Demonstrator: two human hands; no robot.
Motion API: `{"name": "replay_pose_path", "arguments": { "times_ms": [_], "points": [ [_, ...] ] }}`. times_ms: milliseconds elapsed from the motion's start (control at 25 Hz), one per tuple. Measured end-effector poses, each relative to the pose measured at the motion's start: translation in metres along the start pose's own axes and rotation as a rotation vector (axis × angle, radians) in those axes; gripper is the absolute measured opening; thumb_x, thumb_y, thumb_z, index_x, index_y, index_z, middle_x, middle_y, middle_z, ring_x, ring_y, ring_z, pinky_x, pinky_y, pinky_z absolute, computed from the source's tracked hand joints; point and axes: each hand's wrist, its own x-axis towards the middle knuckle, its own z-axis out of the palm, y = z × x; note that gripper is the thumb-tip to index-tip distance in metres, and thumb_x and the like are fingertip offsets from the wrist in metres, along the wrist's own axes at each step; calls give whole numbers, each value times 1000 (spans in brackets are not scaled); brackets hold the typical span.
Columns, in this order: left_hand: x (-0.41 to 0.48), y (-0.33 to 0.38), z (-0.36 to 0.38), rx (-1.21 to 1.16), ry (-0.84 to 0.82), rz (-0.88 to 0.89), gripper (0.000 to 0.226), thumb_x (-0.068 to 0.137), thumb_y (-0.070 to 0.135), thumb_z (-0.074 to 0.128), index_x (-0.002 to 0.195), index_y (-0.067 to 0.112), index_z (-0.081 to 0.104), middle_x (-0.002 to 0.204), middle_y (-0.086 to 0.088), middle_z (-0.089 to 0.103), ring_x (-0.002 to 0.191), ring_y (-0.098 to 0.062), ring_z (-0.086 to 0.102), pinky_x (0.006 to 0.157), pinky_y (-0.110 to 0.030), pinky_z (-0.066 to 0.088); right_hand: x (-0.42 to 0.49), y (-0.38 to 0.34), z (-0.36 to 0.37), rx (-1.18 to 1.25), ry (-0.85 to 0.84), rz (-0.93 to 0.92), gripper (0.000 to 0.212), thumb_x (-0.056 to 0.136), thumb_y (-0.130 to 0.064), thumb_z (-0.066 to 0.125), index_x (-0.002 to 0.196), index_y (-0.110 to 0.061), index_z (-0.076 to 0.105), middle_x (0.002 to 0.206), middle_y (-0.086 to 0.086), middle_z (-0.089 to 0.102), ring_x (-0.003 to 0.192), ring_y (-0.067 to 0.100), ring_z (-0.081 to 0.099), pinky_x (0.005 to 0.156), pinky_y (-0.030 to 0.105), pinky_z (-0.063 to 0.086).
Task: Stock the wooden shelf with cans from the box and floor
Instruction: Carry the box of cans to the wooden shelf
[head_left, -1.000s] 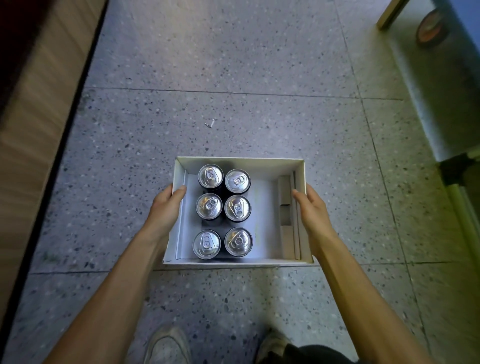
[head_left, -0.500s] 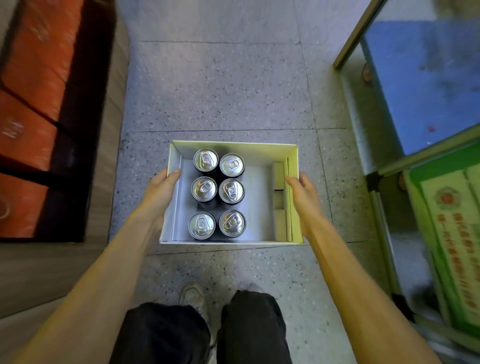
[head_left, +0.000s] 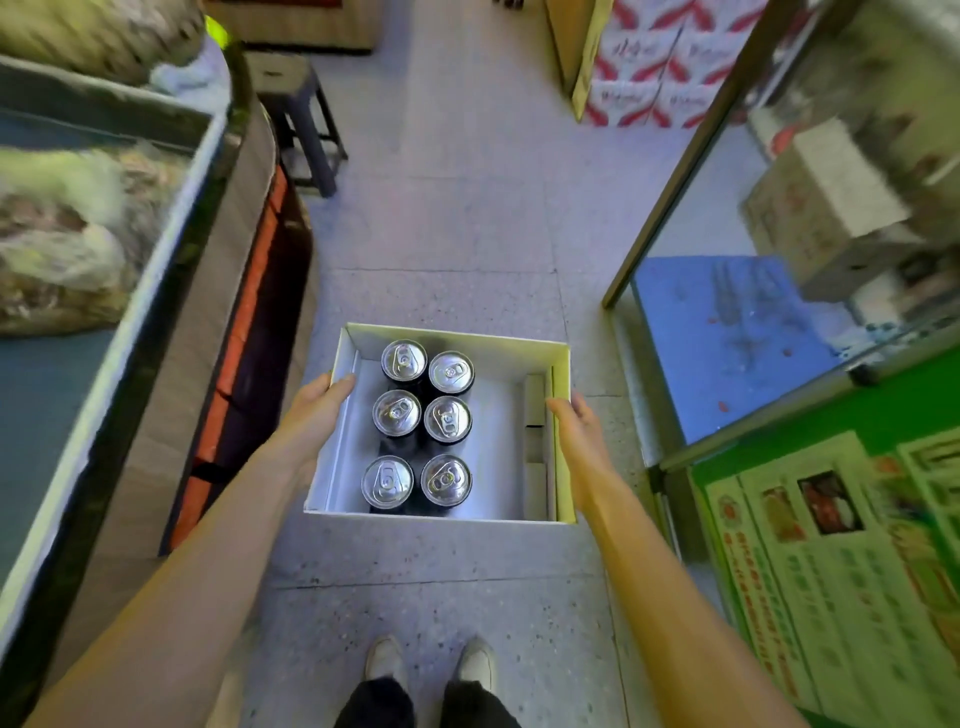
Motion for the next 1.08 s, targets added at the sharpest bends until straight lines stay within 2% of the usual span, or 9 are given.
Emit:
{"name": "replay_pose_path", "arguments": {
  "times_ms": [120,160,280,560,640,800,960,1040,1080],
  "points": [
    [-8,40,7,16,-22,41,28,101,30,56,123,18,68,128,-11,70,127,-33,60,114,-56,39,-1,-44,-9,-21,-25,-20,45,97,-25,53,83,-67,64,78,-49,60,74,-32,53,52,1,42],
    [-7,48,10,18,-26,47,28,101,29,55,123,17,68,128,-10,69,127,-33,59,115,-56,39,3,-53,-10,-25,-25,-19,48,97,-24,54,81,-67,65,77,-49,61,73,-31,54,51,0,42],
    [8,71,15,4,-23,51,30,102,29,55,125,16,67,129,-12,69,128,-34,59,115,-56,39,26,-78,-9,-14,-19,-33,31,97,-22,55,87,-50,65,74,-49,60,71,-31,53,56,3,42],
    [116,116,23,-69,-51,17,28,99,29,59,121,15,69,126,-14,70,124,-36,61,113,-58,40,123,-128,25,-53,17,-22,26,98,-21,55,86,-43,60,70,-46,61,70,-27,56,50,2,42],
    [161,137,23,-97,-62,0,23,100,26,58,116,15,70,118,-17,73,113,-36,67,107,-57,47,161,-148,42,-65,39,-7,25,99,-23,55,86,-44,60,73,-42,59,71,-23,57,53,4,41],
    [241,191,22,-112,-72,-18,17,100,22,58,106,17,73,99,-12,80,83,-26,75,81,-45,59,234,-198,79,-89,52,13,23,99,-22,55,90,-43,59,88,-37,57,80,-14,55,60,9,38],
    [331,257,24,-102,-94,-13,22,102,20,55,116,13,70,112,-17,75,101,-33,70,101,-56,51,316,-248,111,-114,44,26,22,98,-19,52,94,-35,66,78,-33,69,74,-16,62,55,7,43],
    [385,289,29,-92,-95,-6,26,102,19,54,122,10,68,112,-17,74,102,-34,70,98,-51,53,363,-277,127,-111,47,17,21,98,-18,52,95,-31,68,79,-30,71,75,-13,64,55,7,45],
    [413,304,31,-88,-88,-5,26,102,19,54,121,9,68,106,-16,76,94,-33,71,90,-47,56,389,-291,136,-101,52,17,20,97,-18,53,95,-30,69,81,-28,71,77,-10,63,56,8,45]
  ]
}}
